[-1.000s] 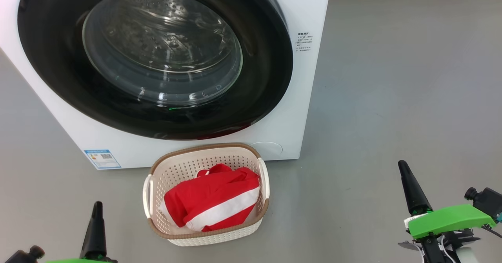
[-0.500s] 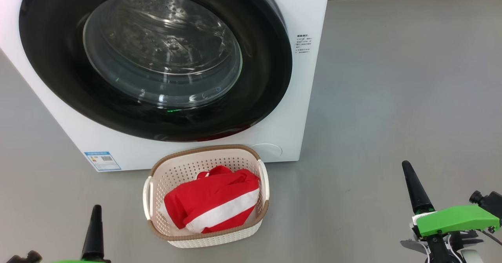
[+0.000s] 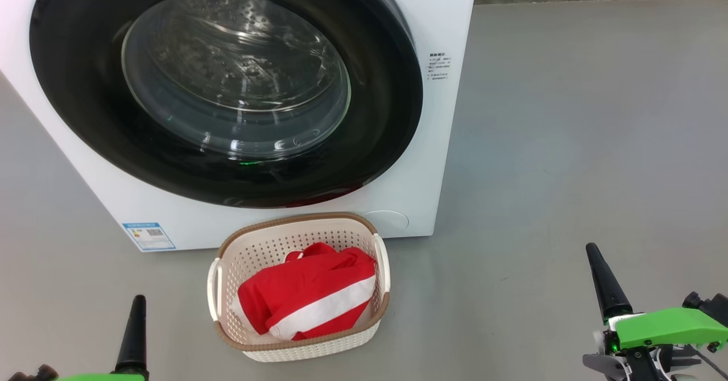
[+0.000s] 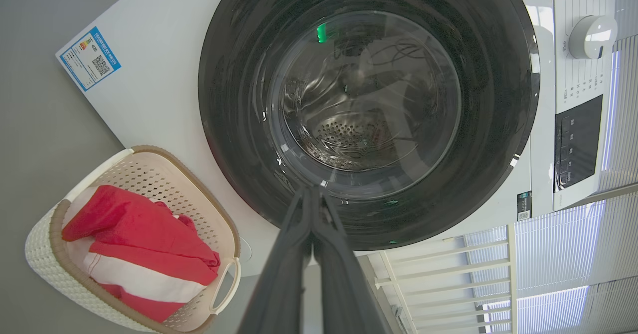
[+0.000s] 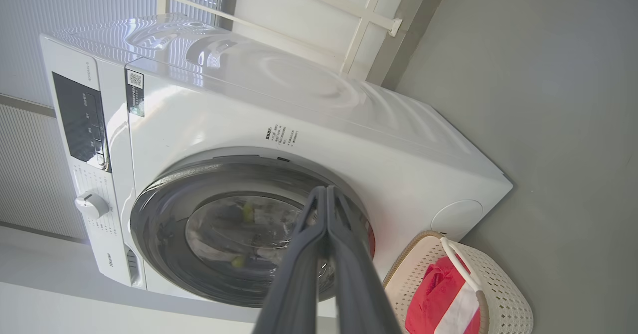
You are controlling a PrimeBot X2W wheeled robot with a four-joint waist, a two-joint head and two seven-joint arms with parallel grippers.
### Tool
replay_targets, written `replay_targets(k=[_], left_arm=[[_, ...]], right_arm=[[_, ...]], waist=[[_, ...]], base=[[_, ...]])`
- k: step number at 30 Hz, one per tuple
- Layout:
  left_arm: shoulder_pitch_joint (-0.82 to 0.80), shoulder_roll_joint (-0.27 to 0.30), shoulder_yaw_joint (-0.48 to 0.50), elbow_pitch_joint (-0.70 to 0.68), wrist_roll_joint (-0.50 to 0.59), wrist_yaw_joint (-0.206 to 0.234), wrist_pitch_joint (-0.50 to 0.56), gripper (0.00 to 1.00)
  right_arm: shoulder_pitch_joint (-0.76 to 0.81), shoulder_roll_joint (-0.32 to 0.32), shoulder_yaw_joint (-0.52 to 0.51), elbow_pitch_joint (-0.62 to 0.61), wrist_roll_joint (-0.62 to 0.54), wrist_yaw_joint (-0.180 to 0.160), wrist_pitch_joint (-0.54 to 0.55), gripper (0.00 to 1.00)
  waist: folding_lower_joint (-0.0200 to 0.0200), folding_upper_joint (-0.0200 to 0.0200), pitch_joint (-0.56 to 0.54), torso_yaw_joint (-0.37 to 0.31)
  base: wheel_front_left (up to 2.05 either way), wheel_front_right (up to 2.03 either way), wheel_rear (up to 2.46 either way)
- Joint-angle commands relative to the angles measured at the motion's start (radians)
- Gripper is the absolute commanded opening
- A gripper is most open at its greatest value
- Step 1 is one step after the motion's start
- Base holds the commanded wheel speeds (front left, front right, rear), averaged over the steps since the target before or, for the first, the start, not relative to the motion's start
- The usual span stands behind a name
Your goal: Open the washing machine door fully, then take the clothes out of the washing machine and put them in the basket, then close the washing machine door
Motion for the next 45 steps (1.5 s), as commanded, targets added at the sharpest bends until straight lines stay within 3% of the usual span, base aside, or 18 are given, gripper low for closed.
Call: replay_targets(k=[1,28,45], left_arm=[[-0.047,0.014,0.03,-0.017,-0.029,-0.003,0.008,0.0],[-0.074,0.008,0.058,0.02,-0.293,-0.003,0.085,0.0],[-0.075,0.004,0.063,0.02,-0.291,-0.003,0.09,0.0]], right_arm=[[-0.01,0.001,0.004,-0.026,0.028,-0.001,0.009,0.0],[0.01,0.039,-0.048,-0.027,0.269,-0.001,0.087,0.0],[0.01,0.041,-0.051,-0.027,0.269,-0.001,0.089,0.0]], waist=[[-0.0001,-0.0001,-0.001,0.0],[-0.0001,-0.0001,-0.015,-0.003],[-0.0001,-0.0001,-0.015,-0.003]], base=[[0.0,0.0,0.0],[0.0,0.0,0.0],[0.0,0.0,0.0]])
